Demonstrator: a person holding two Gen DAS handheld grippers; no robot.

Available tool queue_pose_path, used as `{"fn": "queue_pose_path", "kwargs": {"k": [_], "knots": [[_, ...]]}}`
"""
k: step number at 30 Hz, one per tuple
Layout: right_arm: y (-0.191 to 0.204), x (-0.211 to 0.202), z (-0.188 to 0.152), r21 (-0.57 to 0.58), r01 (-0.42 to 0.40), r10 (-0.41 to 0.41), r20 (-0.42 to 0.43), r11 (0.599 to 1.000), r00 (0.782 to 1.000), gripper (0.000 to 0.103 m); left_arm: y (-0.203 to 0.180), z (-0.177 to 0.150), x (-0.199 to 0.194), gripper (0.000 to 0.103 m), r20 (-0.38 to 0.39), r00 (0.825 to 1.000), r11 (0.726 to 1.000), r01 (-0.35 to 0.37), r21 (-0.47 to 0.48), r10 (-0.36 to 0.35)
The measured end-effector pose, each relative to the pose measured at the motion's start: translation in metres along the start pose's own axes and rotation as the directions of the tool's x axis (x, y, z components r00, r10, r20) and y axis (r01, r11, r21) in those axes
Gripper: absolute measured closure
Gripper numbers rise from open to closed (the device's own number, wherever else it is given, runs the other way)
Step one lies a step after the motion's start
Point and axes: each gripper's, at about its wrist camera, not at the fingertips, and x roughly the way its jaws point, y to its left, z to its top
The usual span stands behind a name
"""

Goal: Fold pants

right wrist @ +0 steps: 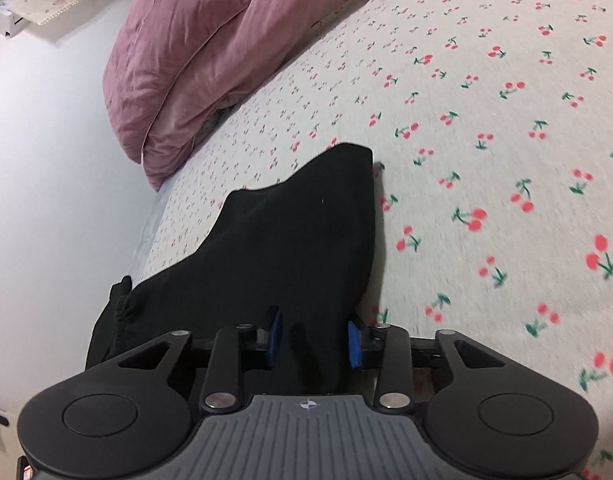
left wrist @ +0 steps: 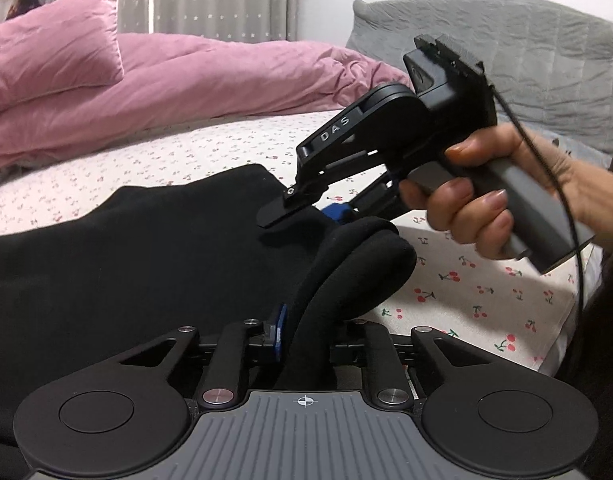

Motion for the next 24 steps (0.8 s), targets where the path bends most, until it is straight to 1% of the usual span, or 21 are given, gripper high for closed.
{"fn": "queue_pose_path", "kwargs": {"k": [1, 2, 5, 8, 10, 16, 18, 21, 24], "knots": [[0.001, -0.001, -0.001, -0.007, 0.015, -0.015, 0.008, 1.000, 1.000, 0.085, 0.001, 0.000, -0.001, 0.089, 0.003, 1.000, 1.000, 0.000, -0.008, 0.000], [0.002, -0.001, -0.001, -0.007, 0.021, -0.021, 0.017, 1.000, 1.000, 0.087, 0.003, 0.001, -0.002, 0.090, 0.008, 1.000, 1.000, 0.000, -0.015, 0.000], [0.009, -0.002, -0.001, -0.002, 0.005, -0.004, 0.056, 1.000, 0.998, 0.089, 0.006, 0.002, -0.008, 0.092, 0.027, 1.000, 0.999, 0.004, -0.047, -0.003], [0.021, -0.010, -0.002, -0.080, -0.021, 0.028, 0.091, 0.997, 0.995, 0.090, 0.013, 0.004, -0.017, 0.092, 0.060, 0.998, 0.996, 0.002, -0.086, 0.003], [0.030, -0.012, -0.001, -0.102, -0.050, 0.061, 0.115, 0.994, 0.991, 0.090, 0.018, 0.005, -0.025, 0.093, 0.087, 0.996, 0.993, -0.001, -0.116, 0.012], [0.062, -0.005, 0.003, -0.140, -0.103, 0.125, 0.158, 0.985, 0.979, 0.090, 0.034, 0.004, -0.051, 0.093, 0.173, 0.983, 0.983, -0.031, -0.180, 0.062], [0.071, 0.000, 0.005, -0.156, -0.117, 0.142, 0.159, 0.981, 0.977, 0.090, 0.042, 0.002, -0.059, 0.093, 0.198, 0.976, 0.975, -0.044, -0.216, 0.088], [0.096, 0.016, 0.009, -0.174, -0.138, 0.166, 0.159, 0.975, 0.973, 0.090, 0.056, -0.001, -0.074, 0.093, 0.233, 0.963, 0.958, -0.067, -0.277, 0.135], [0.120, 0.035, 0.012, -0.193, -0.162, 0.193, 0.152, 0.968, 0.969, 0.090, 0.076, -0.004, -0.088, 0.093, 0.255, 0.951, 0.927, -0.075, -0.367, 0.177]]}}
